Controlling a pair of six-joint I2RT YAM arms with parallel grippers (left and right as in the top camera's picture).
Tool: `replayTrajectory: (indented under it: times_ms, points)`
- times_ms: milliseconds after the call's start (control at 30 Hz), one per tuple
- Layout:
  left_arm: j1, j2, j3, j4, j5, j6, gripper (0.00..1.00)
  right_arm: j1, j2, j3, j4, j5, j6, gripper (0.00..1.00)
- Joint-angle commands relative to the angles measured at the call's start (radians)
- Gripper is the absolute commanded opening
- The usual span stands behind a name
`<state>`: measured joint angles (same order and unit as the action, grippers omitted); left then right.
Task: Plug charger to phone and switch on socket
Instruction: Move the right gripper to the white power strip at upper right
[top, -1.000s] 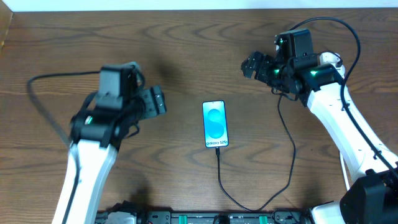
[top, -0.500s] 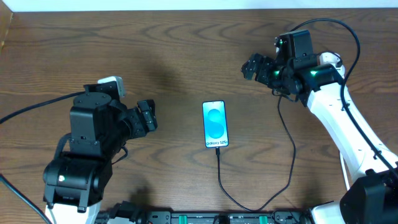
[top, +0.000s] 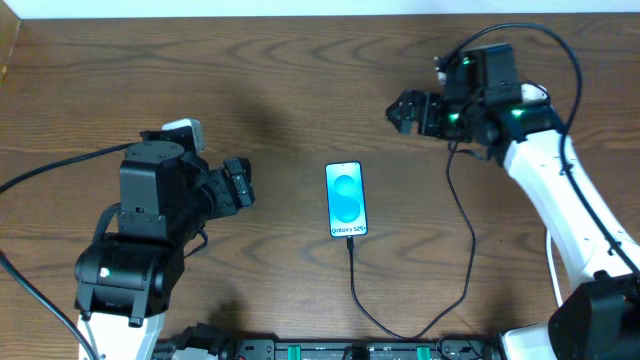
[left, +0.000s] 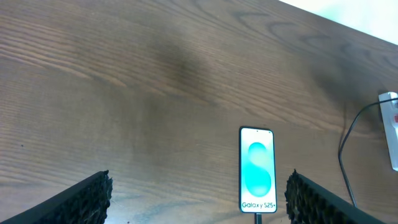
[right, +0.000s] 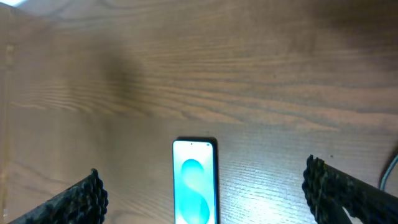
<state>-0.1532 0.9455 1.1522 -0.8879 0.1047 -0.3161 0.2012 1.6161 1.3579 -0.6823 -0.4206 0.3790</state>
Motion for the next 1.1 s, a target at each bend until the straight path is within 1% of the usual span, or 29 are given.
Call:
replayTrajectory:
  times_ms: [0,133,300,367,567,733,867,1000,1067]
  points:
    - [0.000,0.008,0.002,-0.002,-0.012,0.012,0.89,-0.092,-0.016,0.093,-0.056,-0.162,-0.123,0.99]
    - [0.000,0.019,0.002,-0.002,-0.012,0.012,0.89,-0.209,-0.016,0.191,-0.186,-0.245,-0.233,0.99]
    - [0.000,0.026,0.002,-0.002,-0.012,0.012,0.89,-0.311,-0.016,0.307,-0.352,-0.244,-0.352,0.99]
    - [0.000,0.029,0.002,-0.002,-0.012,0.012,0.89,-0.341,-0.016,0.333,-0.387,-0.245,-0.369,0.99]
    - [0.000,0.031,0.002,-0.002,-0.012,0.012,0.89,-0.396,-0.016,0.353,-0.409,-0.245,-0.397,0.99]
    - [0.000,0.034,0.002,-0.002,-0.012,0.013,0.89,-0.402,-0.016,0.353,-0.410,-0.240,-0.426,0.99]
    - [0.000,0.034,0.002,-0.002,-0.012,0.012,0.89,-0.413,-0.015,0.353,-0.412,-0.198,-0.441,0.99]
    - [0.000,0.034,0.002,-0.002,-0.012,0.012,0.89,-0.469,-0.013,0.353,-0.437,-0.172,-0.492,0.99]
    - [0.000,0.034,0.002,-0.002,-0.012,0.012,0.89,-0.524,-0.007,0.353,-0.454,-0.173,-0.542,0.99]
